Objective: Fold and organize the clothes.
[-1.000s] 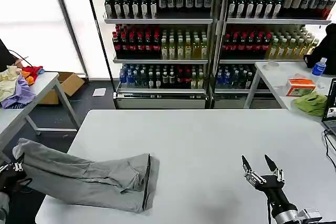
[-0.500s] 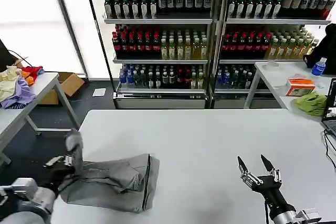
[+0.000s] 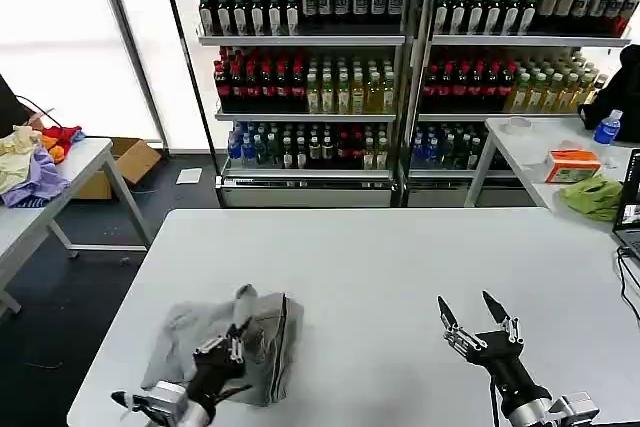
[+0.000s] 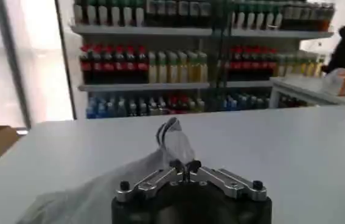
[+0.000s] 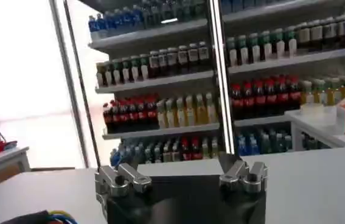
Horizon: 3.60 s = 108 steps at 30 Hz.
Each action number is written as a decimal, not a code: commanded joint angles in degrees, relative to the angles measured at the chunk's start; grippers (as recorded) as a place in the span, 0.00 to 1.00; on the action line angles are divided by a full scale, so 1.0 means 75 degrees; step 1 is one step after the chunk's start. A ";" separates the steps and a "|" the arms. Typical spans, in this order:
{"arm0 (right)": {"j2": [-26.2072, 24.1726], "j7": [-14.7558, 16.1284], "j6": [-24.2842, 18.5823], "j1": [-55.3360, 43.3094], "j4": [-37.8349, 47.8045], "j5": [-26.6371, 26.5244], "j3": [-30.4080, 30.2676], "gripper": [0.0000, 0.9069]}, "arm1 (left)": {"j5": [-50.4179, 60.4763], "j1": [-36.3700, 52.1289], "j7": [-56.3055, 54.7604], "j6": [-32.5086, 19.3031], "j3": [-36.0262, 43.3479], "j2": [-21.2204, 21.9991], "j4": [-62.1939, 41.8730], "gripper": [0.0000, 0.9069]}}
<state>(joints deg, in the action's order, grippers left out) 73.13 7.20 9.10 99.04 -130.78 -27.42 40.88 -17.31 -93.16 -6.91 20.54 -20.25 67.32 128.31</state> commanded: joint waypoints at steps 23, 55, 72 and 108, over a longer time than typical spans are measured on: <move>-0.0035 -0.0225 0.0645 -0.0900 -0.0060 0.0074 -0.0796 1.00 | -0.4183 0.0559 -0.1111 0.1503 -0.3680 -0.1280 0.1470 1.00; -0.0352 0.0022 0.0270 -0.0916 0.0683 0.0474 -0.0501 1.00 | -0.2992 0.0152 -0.0402 0.0871 -0.2137 -0.0428 -0.1852 1.00; -0.0317 -0.0027 0.0193 -0.0947 0.0635 0.0191 -0.0481 1.00 | -0.3239 0.0238 0.0027 0.0700 -0.1862 0.0002 -0.1947 0.00; -0.0106 0.0084 -0.0159 -0.0640 0.0253 0.0126 -0.0486 1.00 | -0.7404 -0.0168 -0.0770 0.1522 -0.6229 0.0036 0.0661 0.01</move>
<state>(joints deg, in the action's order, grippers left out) 72.20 7.62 8.68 93.63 -128.29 -25.58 36.89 -60.93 -94.68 -10.49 28.32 -50.86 71.96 130.61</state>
